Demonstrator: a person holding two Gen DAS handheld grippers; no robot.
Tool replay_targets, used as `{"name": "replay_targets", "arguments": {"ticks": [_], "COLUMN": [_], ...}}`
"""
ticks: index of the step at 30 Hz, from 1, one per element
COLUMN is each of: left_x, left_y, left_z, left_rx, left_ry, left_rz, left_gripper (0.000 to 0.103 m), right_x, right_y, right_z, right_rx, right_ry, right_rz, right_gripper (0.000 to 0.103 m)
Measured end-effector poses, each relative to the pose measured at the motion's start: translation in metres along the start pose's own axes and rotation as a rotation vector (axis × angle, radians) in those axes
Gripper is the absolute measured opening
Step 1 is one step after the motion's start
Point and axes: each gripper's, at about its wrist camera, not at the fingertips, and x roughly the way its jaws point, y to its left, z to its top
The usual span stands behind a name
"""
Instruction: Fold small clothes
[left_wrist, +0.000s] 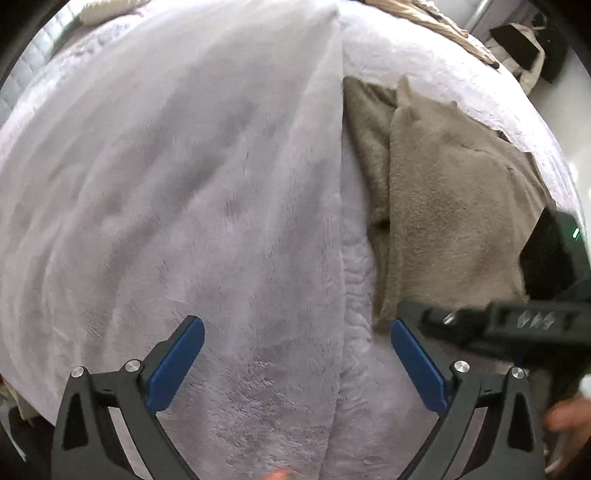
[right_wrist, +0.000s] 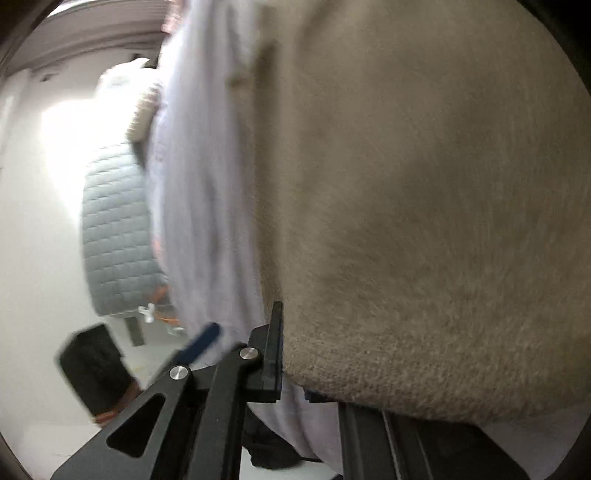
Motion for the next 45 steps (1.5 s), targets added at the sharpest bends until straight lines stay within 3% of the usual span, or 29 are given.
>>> {"name": "replay_targets", "arguments": {"ticks": [3,6,9,10,12,13,14,18,22,23,25,27,30,37,39,41,45], "left_x": [0.003,0.008,0.005,0.004,0.004,0.004,0.004,-0.002,-0.008,-0.009,-0.013,-0.011,-0.003,-0.001,-0.001,-0.001,0.001], "left_y": [0.004,0.006,0.007,0.007,0.003,-0.001,-0.007,-0.030,-0.049,-0.054,-0.060,-0.068,-0.078,-0.100,-0.106,-0.111,-0.115], "left_z": [0.001,0.004,0.009,0.010,0.012,0.013,0.014,0.012,0.012,0.013,0.013,0.012,0.011,0.008,0.005,0.005,0.005], "left_rx": [-0.015,-0.025,-0.070,-0.071,-0.062,-0.050,-0.031,0.013,0.014,0.009,-0.010,-0.021,0.006,0.053,0.061,0.071,0.064], "left_ry": [0.011,0.042,0.042,0.041,0.045,0.042,0.036,0.011,0.004,0.005,-0.004,0.004,0.068,0.102,0.108,0.105,0.110], "left_rz": [0.006,0.006,-0.017,-0.016,0.000,0.013,0.017,-0.007,-0.024,-0.029,-0.052,-0.069,-0.029,0.028,0.040,0.060,0.041], "left_gripper": [0.101,0.101,0.101,0.101,0.101,0.101,0.101,0.101,0.101,0.101,0.101,0.101,0.101,0.101,0.101,0.101,0.101], "right_x": [0.009,0.016,-0.010,-0.024,-0.066,-0.090,-0.116,-0.205,-0.258,-0.259,-0.261,-0.261,-0.258,-0.284,-0.289,-0.295,-0.288], "right_y": [-0.004,0.006,0.005,0.000,-0.019,-0.035,-0.050,-0.106,-0.161,-0.170,-0.177,-0.168,-0.162,-0.174,-0.168,-0.166,-0.146], "right_z": [-0.011,-0.029,-0.042,-0.043,-0.040,-0.040,-0.040,-0.039,-0.043,-0.042,-0.038,-0.031,-0.018,-0.027,-0.034,-0.051,-0.058], "right_rx": [0.008,-0.070,-0.081,-0.057,0.018,0.061,0.105,0.296,0.531,0.562,0.586,0.525,0.446,0.433,0.407,0.378,0.305], "right_ry": [0.019,0.107,0.089,0.061,-0.034,-0.097,-0.169,-0.413,-0.600,-0.614,-0.610,-0.594,-0.546,-0.509,-0.496,-0.477,-0.433], "right_rz": [-0.004,-0.061,-0.090,-0.097,-0.113,-0.116,-0.126,-0.160,-0.059,-0.029,-0.004,-0.074,-0.188,-0.214,-0.242,-0.268,-0.289], "right_gripper": [0.008,0.008,0.009,0.013,0.031,0.049,0.060,0.060,0.059,0.043,0.010,0.010,0.010,0.017,0.025,0.041,0.044]}}
